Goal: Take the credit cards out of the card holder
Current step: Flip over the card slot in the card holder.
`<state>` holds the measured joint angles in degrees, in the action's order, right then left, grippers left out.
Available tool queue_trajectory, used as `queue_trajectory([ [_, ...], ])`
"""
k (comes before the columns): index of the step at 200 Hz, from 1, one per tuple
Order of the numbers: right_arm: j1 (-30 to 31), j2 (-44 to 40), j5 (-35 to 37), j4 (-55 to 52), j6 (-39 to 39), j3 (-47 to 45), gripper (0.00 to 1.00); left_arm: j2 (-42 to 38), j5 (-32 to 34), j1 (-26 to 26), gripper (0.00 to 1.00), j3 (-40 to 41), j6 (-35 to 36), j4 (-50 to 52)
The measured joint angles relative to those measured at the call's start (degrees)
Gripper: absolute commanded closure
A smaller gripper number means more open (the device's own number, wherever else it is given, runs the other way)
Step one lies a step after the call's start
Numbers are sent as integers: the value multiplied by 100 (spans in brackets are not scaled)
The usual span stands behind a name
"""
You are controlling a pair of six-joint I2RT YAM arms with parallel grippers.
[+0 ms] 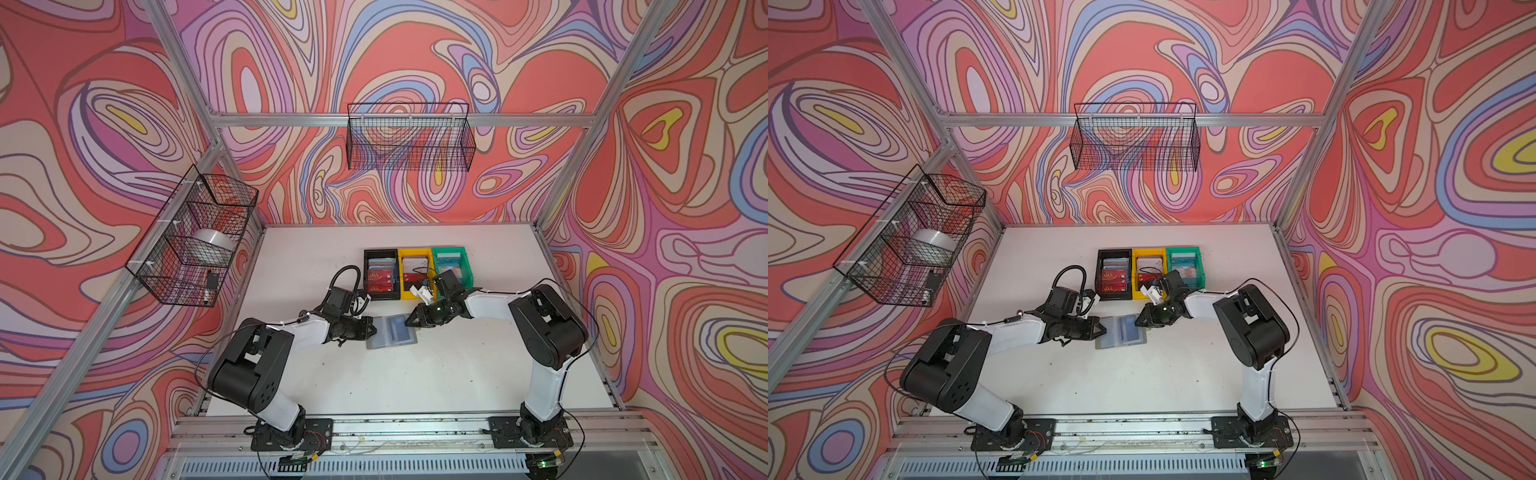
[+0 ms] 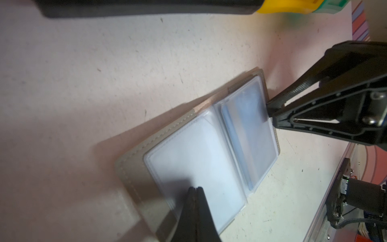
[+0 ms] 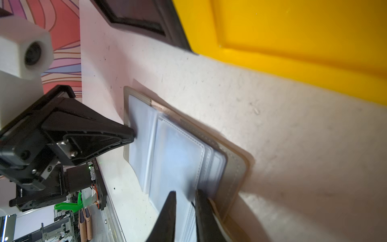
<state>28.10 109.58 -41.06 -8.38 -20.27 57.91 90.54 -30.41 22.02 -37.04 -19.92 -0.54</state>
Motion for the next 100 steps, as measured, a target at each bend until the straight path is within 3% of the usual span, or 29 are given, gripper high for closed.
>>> queue_trajectory([
  [100,0,-17,-584,363,-197,-15,79,37,-9,0,100,-35,22,7],
])
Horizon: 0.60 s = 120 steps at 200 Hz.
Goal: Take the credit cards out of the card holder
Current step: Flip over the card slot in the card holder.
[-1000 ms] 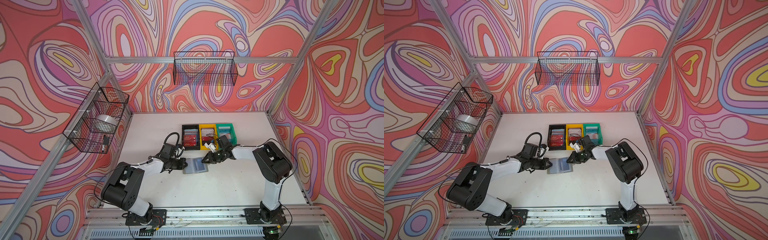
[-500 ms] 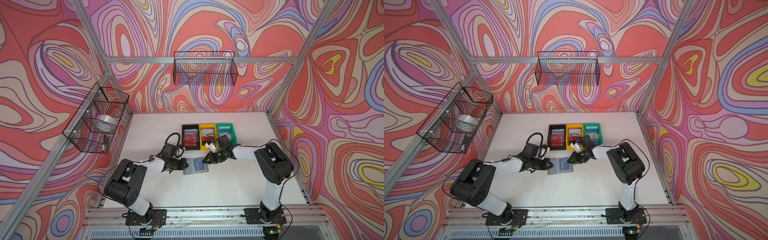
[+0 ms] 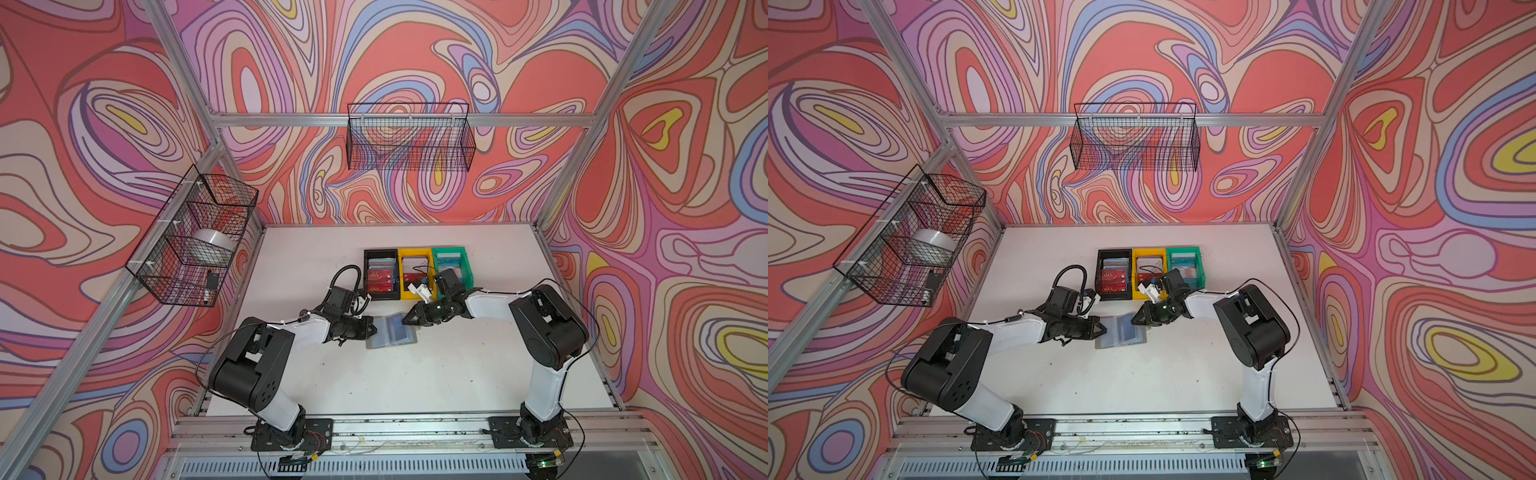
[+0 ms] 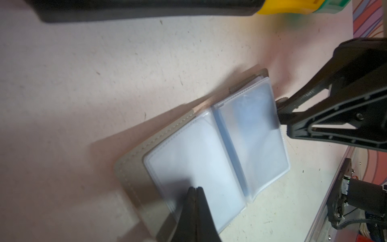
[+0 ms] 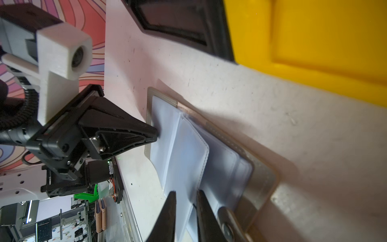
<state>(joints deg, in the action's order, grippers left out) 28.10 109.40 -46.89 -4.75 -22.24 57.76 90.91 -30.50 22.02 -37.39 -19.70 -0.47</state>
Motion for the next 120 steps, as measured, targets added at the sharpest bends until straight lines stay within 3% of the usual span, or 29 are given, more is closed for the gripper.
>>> queue_trajectory([
  [120,365,9,-765,529,-278,46,79,35,-74,0,100,-2,0,-4],
])
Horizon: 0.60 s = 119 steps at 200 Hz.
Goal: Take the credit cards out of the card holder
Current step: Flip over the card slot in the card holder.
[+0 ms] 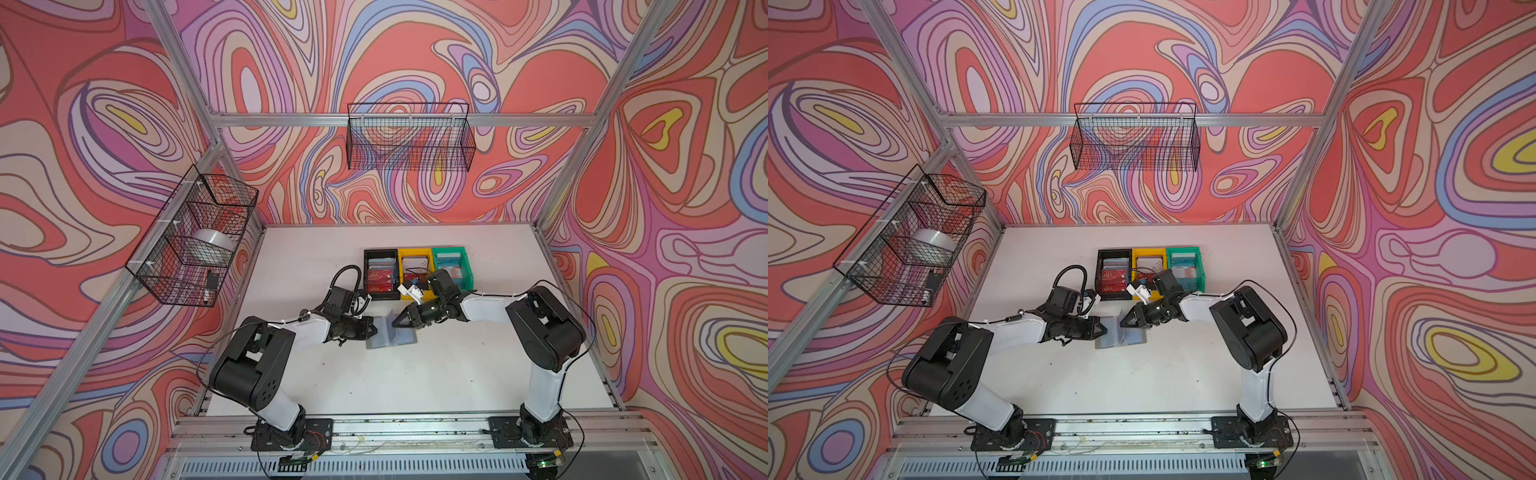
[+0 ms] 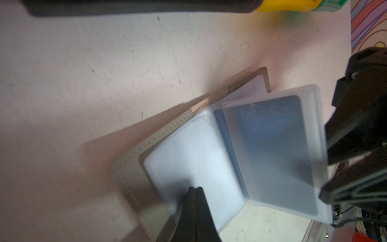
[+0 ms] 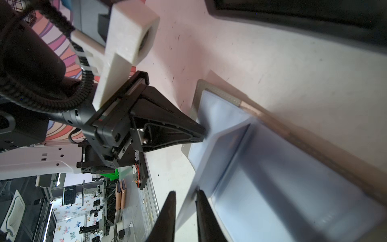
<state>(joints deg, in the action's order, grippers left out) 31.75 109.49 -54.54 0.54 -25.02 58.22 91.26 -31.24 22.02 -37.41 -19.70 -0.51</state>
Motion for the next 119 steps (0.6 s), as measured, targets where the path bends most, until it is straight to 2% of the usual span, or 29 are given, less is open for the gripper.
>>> queue_trajectory([
  [33,153,76,-197,39,-46,98,78,-9,-33,0,100,-39,22,116],
  [119,332,400,-417,258,-229,306,78,-699,90,-39,100,-1003,238,1550],
])
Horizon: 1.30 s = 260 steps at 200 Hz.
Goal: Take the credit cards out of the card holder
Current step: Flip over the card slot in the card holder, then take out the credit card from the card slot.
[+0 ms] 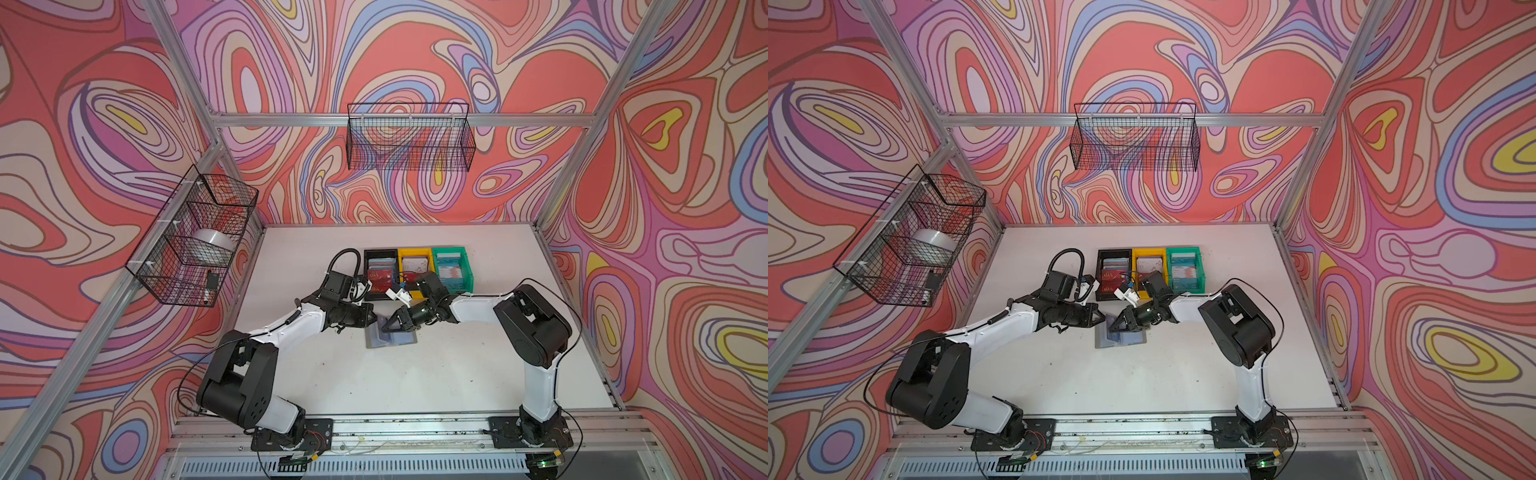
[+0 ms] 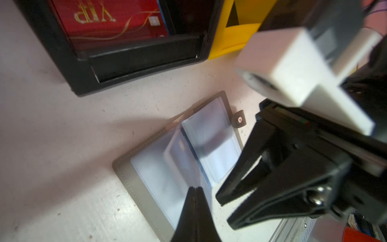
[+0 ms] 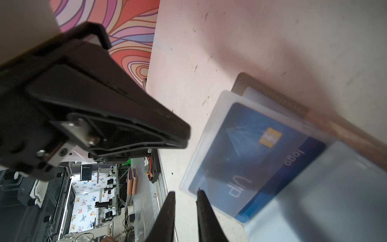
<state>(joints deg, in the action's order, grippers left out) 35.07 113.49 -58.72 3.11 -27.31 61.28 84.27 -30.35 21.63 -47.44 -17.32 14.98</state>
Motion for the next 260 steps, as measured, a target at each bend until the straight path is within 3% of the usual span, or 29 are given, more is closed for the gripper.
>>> queue_trajectory([
  [71,0,0,363,-341,98,31,79,-297,289,-59,100,-33,164,584],
  [149,-39,0,1436,-1108,181,361,78,732,142,-63,100,264,13,-92],
  [260,-50,437,1329,-870,-46,538,76,872,103,-79,100,385,15,-411],
])
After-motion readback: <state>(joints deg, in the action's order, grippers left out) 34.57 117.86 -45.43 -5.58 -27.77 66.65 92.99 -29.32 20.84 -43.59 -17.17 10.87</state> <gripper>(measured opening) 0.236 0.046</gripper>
